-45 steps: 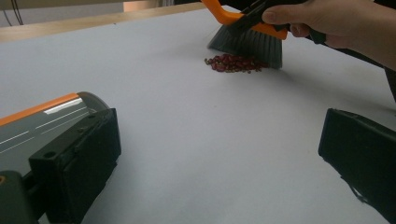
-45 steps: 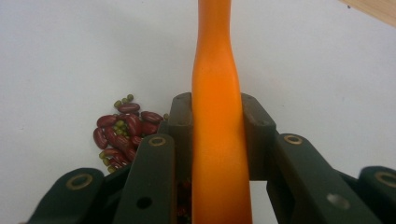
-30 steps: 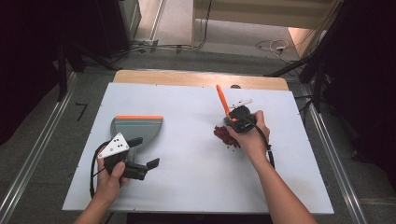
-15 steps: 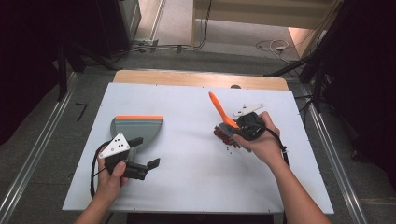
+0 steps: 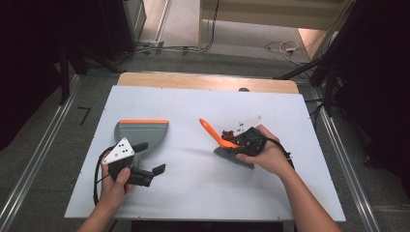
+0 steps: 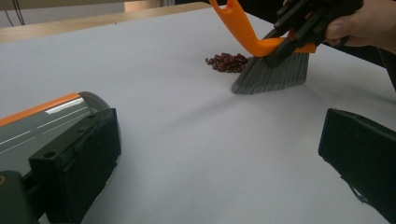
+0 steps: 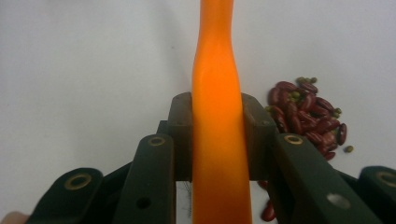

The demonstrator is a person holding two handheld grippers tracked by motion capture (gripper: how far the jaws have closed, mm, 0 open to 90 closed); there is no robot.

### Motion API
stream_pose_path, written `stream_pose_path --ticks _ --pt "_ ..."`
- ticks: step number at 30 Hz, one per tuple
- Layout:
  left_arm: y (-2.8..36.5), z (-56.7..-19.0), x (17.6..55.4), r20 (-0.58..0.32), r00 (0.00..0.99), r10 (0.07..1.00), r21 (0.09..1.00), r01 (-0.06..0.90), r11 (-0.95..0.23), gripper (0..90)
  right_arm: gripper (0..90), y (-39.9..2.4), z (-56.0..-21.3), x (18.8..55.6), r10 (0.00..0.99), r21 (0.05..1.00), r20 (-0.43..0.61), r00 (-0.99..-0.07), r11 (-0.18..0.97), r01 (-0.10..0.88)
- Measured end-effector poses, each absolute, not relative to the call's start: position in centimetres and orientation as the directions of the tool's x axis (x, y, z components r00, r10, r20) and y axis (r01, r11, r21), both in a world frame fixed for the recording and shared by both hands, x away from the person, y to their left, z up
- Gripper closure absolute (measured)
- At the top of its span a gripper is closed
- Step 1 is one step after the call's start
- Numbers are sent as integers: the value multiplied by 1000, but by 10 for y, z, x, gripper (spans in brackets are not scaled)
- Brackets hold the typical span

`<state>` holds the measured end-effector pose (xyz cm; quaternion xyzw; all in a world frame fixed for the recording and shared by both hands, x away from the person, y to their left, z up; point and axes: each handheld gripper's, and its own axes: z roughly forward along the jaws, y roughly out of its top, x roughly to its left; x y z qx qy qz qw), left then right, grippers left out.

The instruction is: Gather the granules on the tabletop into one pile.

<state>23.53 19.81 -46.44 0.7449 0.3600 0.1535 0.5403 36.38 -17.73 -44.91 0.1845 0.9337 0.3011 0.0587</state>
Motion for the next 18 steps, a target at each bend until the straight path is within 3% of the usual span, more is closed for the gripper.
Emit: stream_pose_path --ticks 10,18 --pt "198 -465 235 -163 693 703 916 372 -154 0 683 -189 -451 385 419 607 21 -908 716 345" --pt "197 -465 235 -161 692 704 914 374 -159 0 684 -190 -449 393 421 606 -51 -906 734 306"
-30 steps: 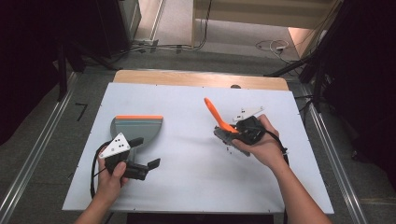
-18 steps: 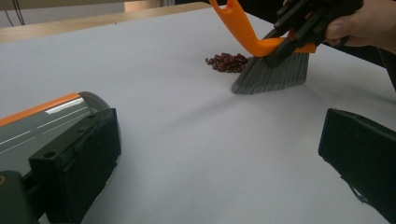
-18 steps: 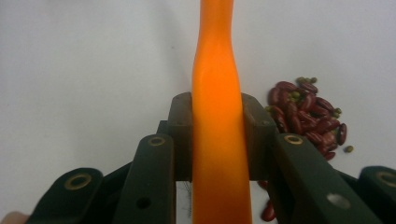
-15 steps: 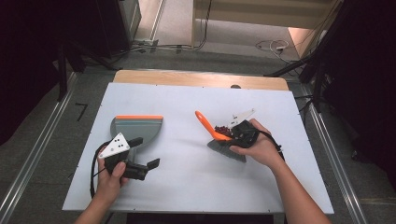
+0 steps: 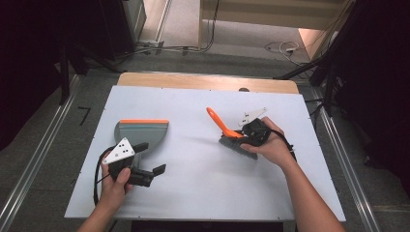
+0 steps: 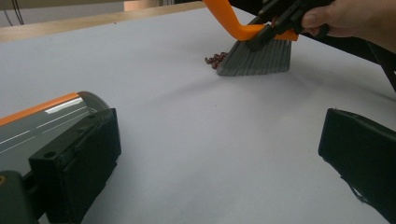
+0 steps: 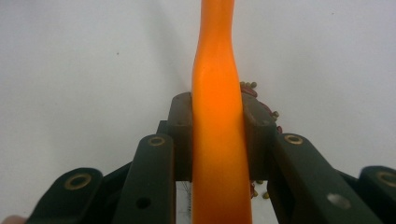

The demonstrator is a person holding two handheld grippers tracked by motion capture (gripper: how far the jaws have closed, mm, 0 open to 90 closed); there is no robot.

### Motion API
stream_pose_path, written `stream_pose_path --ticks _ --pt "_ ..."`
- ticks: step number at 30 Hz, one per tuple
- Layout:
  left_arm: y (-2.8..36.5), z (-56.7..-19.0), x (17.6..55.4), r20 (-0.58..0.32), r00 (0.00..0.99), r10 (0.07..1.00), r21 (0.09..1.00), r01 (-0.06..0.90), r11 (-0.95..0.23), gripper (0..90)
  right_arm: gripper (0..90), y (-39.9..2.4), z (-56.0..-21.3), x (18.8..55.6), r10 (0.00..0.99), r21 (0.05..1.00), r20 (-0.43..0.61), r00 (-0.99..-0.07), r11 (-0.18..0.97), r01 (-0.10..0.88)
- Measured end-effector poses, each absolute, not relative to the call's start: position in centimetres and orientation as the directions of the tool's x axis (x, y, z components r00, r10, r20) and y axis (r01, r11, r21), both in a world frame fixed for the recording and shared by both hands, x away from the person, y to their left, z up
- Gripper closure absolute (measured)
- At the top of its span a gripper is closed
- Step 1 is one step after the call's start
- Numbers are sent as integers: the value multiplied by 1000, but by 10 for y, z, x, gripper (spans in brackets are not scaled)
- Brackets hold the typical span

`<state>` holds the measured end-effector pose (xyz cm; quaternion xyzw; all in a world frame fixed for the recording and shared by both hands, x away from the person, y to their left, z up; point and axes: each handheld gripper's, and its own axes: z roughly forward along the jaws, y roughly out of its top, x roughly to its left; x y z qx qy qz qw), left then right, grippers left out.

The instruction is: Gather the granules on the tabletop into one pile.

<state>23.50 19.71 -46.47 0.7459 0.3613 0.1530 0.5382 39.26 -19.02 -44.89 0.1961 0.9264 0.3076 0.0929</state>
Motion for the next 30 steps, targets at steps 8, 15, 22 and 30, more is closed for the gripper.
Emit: stream_pose_path --ticks 8,15,22,30 --pt "197 -465 235 -162 693 703 915 372 -155 0 685 -190 -448 393 438 608 -61 -897 729 314" --pt "197 -465 235 -161 693 703 914 373 -159 0 685 -192 -439 388 447 631 -55 -893 709 316" --pt "196 -466 236 -158 693 704 914 372 -161 0 685 -199 -423 379 491 665 -35 -870 662 347" --pt "196 -466 236 -155 692 705 915 370 -162 0 685 -211 -409 366 536 710 -6 -844 597 374"
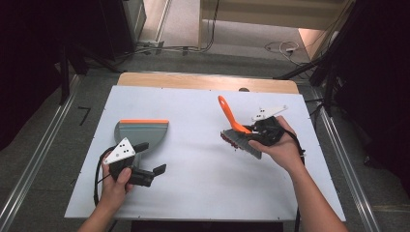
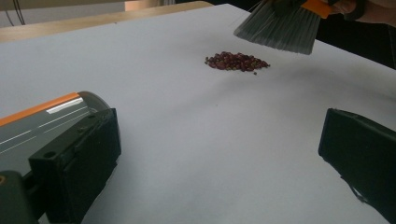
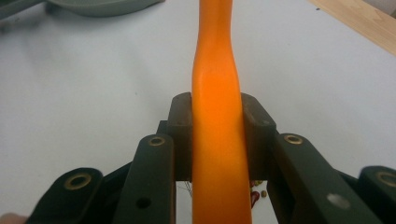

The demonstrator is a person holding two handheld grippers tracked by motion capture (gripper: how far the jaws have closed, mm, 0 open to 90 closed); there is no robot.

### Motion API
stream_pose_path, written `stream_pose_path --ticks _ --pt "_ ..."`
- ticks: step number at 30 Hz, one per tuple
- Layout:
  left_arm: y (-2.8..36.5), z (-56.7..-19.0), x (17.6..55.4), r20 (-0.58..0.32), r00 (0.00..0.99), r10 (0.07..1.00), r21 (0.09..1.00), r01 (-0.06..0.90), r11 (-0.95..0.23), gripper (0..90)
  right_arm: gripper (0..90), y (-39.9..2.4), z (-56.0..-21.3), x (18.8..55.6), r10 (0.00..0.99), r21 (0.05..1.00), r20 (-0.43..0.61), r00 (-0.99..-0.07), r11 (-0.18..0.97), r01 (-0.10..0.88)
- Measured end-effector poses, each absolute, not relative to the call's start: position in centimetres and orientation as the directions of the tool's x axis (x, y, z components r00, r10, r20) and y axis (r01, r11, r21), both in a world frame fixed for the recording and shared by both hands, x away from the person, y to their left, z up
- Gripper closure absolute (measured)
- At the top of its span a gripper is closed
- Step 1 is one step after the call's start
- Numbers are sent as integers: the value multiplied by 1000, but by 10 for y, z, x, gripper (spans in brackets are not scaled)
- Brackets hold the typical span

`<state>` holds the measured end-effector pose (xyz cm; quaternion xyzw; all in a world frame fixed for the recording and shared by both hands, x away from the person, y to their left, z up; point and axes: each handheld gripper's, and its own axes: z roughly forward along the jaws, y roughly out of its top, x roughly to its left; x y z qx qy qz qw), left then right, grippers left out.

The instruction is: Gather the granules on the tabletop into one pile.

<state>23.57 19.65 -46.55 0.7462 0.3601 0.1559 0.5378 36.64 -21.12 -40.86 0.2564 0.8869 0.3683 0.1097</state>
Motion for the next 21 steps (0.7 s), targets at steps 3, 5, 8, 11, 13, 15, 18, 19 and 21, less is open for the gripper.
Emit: stream_pose_path --ticks 3,5,8,11,13,15,18,19,21 --pt "197 -465 236 -153 690 707 915 369 -161 0 685 -218 -407 363 559 721 18 -829 567 398" --pt "197 -465 236 -154 690 707 915 369 -161 0 685 -223 -406 360 570 730 24 -821 551 404" --pt "197 -466 236 -153 689 708 917 367 -159 0 685 -231 -407 355 591 739 42 -806 524 423" --pt "197 -466 236 -152 689 709 917 365 -159 0 685 -238 -408 349 605 743 53 -794 507 436" --pt "197 -465 236 -150 689 709 917 366 -161 0 685 -243 -409 346 614 746 59 -787 497 444" --pt "197 -465 236 -148 689 709 917 365 -163 0 685 -248 -411 342 618 749 68 -783 487 449" --pt "197 -465 236 -149 689 710 917 364 -161 0 685 -255 -414 337 629 753 77 -773 472 459" --pt "197 -465 236 -148 689 710 917 364 -162 0 686 -257 -415 336 631 752 80 -771 470 462" --pt "197 -465 236 -147 688 711 918 362 -160 0 685 -263 -417 331 638 750 88 -765 462 472"
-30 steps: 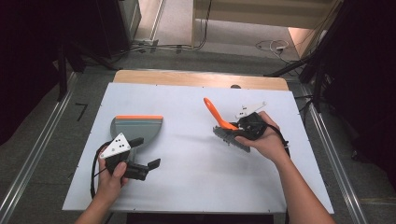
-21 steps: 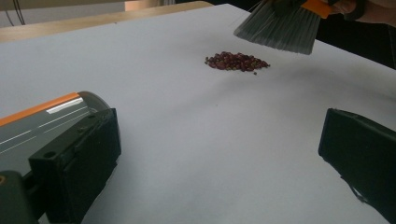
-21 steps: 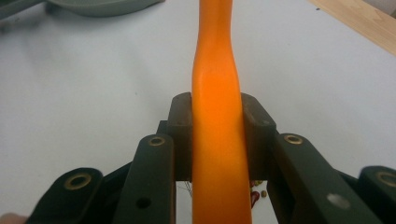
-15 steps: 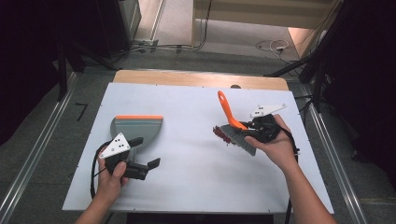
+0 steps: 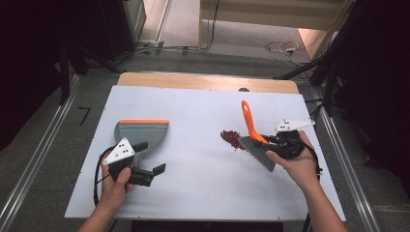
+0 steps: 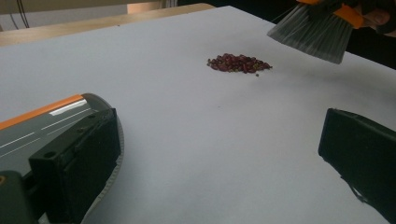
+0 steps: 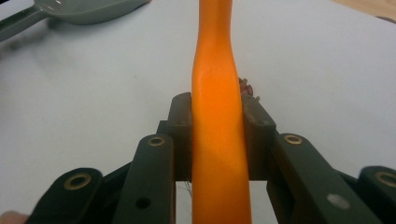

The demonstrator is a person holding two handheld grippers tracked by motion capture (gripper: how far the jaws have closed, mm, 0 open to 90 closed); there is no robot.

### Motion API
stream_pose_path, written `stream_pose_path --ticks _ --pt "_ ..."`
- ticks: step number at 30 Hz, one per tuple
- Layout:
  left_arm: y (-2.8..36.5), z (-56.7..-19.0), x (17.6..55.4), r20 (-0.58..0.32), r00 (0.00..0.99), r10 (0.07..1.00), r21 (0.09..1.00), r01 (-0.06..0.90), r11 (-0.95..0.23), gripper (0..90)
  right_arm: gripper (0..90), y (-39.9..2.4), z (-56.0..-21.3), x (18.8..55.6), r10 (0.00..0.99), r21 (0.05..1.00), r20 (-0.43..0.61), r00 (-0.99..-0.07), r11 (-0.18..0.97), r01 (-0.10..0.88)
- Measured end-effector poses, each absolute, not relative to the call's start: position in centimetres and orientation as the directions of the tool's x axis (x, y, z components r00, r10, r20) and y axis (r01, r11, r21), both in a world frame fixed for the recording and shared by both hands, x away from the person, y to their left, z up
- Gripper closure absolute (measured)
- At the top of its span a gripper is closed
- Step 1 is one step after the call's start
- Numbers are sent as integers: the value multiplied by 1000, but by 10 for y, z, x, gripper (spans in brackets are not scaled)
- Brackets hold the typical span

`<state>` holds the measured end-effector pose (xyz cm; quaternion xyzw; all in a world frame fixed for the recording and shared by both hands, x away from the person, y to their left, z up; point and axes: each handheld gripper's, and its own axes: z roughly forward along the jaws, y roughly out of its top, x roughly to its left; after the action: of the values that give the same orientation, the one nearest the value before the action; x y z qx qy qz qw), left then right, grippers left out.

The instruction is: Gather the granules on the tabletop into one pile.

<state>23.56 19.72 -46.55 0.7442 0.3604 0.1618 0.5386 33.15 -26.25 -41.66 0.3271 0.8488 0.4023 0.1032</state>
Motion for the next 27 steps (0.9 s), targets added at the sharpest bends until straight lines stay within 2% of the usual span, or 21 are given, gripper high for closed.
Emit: stream_pose_path --ticks 17,27 --pt "200 -464 235 -138 689 712 922 351 -162 0 686 -316 -435 301 695 763 157 -702 366 533" --pt "202 -464 235 -118 690 714 928 332 -168 0 686 -352 -439 298 744 789 194 -639 269 552"
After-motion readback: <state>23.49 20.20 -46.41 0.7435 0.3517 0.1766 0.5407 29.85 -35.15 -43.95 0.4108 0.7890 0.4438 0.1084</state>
